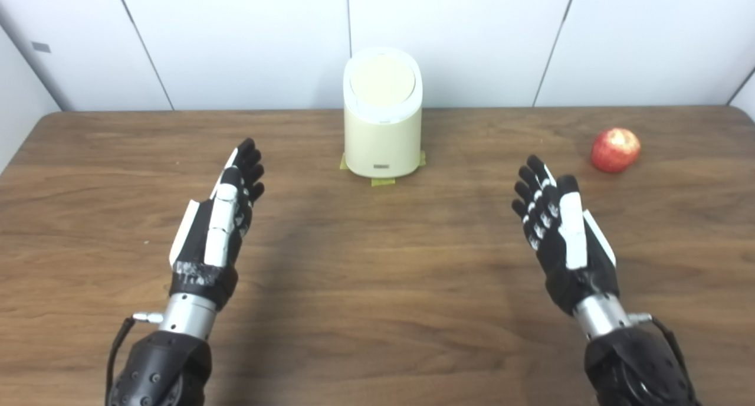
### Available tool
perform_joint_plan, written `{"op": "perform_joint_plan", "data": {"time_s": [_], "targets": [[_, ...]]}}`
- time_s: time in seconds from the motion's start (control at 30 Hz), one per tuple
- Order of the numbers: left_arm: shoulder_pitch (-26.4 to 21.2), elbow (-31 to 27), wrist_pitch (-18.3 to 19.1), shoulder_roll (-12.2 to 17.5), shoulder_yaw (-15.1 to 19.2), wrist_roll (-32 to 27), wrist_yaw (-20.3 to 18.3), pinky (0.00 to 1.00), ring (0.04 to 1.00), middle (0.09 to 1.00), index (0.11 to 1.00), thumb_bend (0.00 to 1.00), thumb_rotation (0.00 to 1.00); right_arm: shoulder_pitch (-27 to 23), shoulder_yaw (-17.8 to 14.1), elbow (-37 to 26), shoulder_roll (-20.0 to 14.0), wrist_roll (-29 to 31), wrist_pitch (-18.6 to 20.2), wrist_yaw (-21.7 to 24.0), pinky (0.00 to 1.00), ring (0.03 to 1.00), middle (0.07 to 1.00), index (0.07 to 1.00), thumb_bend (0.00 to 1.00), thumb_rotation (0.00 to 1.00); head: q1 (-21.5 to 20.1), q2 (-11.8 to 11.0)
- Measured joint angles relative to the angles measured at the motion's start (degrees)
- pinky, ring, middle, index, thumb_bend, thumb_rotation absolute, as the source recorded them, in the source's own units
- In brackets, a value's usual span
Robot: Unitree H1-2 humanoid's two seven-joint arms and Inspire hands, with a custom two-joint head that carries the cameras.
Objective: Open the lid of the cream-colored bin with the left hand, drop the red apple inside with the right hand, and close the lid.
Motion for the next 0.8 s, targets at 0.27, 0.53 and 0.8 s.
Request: {"op": "perform_joint_plan", "data": {"time_s": [0.27,0.53,0.8], "targets": [[0.59,2.32,-2.71,-0.11,-0.34,1.74,1.07,1.00,1.000,1.000,1.000,0.52,1.00,0.37,0.35,3.83,-0.37,-0.16,-1.25,0.08,1.00,1.000,1.000,1.000,0.60,1.00,-0.53,-4.48],[0.67,5.38,-3.98,-0.07,-0.38,1.94,1.33,1.00,1.000,1.000,1.000,0.48,1.00,0.40,0.96,6.77,-0.38,-1.30,-5.19,0.08,1.00,1.000,1.000,1.000,0.60,1.00,-2.46,-8.09],[0.67,7.86,-5.83,0.00,-0.34,1.94,1.31,1.00,1.000,1.000,1.000,0.43,1.00,0.37,1.14,8.26,-0.34,-2.28,-7.94,-0.11,1.00,1.000,1.000,1.000,0.59,1.00,-4.48,-8.36]]}}
